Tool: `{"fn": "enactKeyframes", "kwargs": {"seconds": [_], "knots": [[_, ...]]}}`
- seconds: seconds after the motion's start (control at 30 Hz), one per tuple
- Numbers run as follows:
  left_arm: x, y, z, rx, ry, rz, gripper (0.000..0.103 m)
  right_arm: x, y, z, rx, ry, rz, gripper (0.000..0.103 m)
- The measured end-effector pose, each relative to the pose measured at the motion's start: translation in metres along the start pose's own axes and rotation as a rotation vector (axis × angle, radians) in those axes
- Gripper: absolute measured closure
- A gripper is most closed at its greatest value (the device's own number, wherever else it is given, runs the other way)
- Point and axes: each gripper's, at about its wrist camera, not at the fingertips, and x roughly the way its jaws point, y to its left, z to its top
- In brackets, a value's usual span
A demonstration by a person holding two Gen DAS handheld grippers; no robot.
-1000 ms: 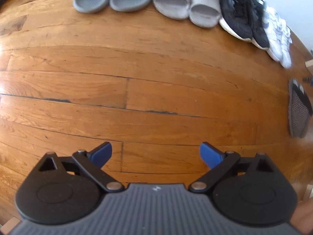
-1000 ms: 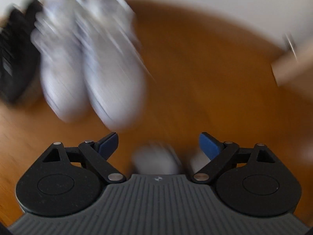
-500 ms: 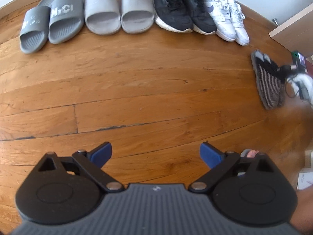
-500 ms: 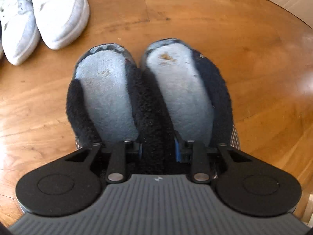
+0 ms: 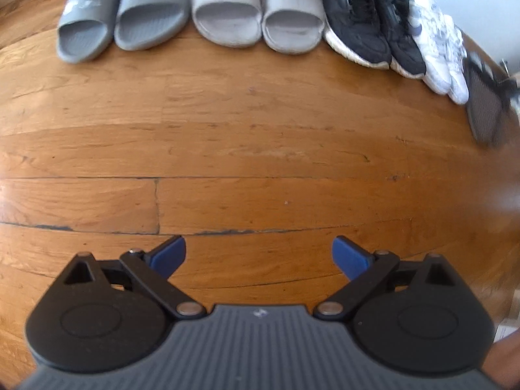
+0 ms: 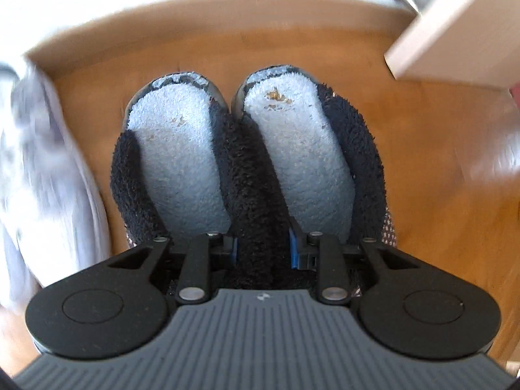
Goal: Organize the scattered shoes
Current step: 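Set the checked slippers beside the white sneakers and open the right gripper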
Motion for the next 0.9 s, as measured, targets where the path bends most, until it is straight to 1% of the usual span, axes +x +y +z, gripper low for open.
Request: {"fn": "enactKeyframes", "kwargs": {"seconds": [0.1, 0.17, 0.23, 0.37, 0.47, 0.53, 0.57, 0.6, 0.63, 0.67, 0.7, 0.73, 0.77, 0.83, 0.9], "knots": [[0.007, 0.003, 0.004, -0.009, 0.022, 0.002, 0.005, 0.001, 0.014, 0.028, -0.019, -0.019, 0.039, 0.078], [0.008, 0.005, 0.006, -0.019, 0.016, 0.007, 0.005, 0.000, 0.028, 0.048, -0.035, -0.024, 0.058, 0.078], [0.006, 0.007, 0.009, -0.032, -0.005, 0.010, 0.005, -0.001, 0.043, 0.062, -0.056, -0.016, 0.052, 0.078], [0.005, 0.008, 0.009, -0.039, -0.012, 0.012, 0.005, 0.009, 0.056, 0.073, -0.068, -0.009, 0.049, 0.077], [0.008, 0.007, 0.010, -0.038, -0.004, 0.009, 0.005, 0.016, 0.059, 0.078, -0.049, 0.007, 0.031, 0.076], [0.008, 0.005, 0.011, -0.038, -0.005, 0.009, 0.006, 0.011, 0.059, 0.073, -0.018, -0.013, 0.026, 0.065], [0.006, 0.004, 0.012, -0.036, -0.011, 0.008, 0.006, 0.004, 0.058, 0.069, -0.005, -0.038, 0.022, 0.059], [0.004, 0.002, 0.012, -0.034, -0.017, 0.005, 0.006, -0.006, 0.057, 0.064, 0.005, -0.072, 0.016, 0.040], [-0.002, -0.001, 0.012, -0.027, -0.035, 0.001, 0.006, -0.022, 0.057, 0.055, 0.008, -0.115, 0.008, 0.018], [-0.009, -0.005, 0.012, -0.020, -0.056, -0.003, 0.006, -0.034, 0.056, 0.050, 0.008, -0.143, -0.004, 0.009], [-0.017, -0.010, 0.010, -0.008, -0.083, 0.000, 0.006, -0.043, 0.055, 0.046, 0.012, -0.160, -0.023, 0.002], [-0.023, -0.014, 0.009, 0.001, -0.100, 0.005, 0.006, -0.063, 0.054, 0.034, 0.018, -0.189, -0.024, 0.002], [-0.033, -0.019, 0.007, 0.020, -0.128, 0.016, 0.006, -0.080, 0.054, 0.020, 0.022, -0.210, -0.002, 0.002], [-0.055, -0.028, 0.003, 0.046, -0.179, 0.039, 0.006, -0.120, 0.059, -0.013, 0.021, -0.220, 0.078, 0.002], [-0.101, -0.039, -0.004, 0.054, -0.262, 0.062, 0.006, -0.163, 0.067, -0.038, 0.014, -0.229, 0.150, 0.002]]}}
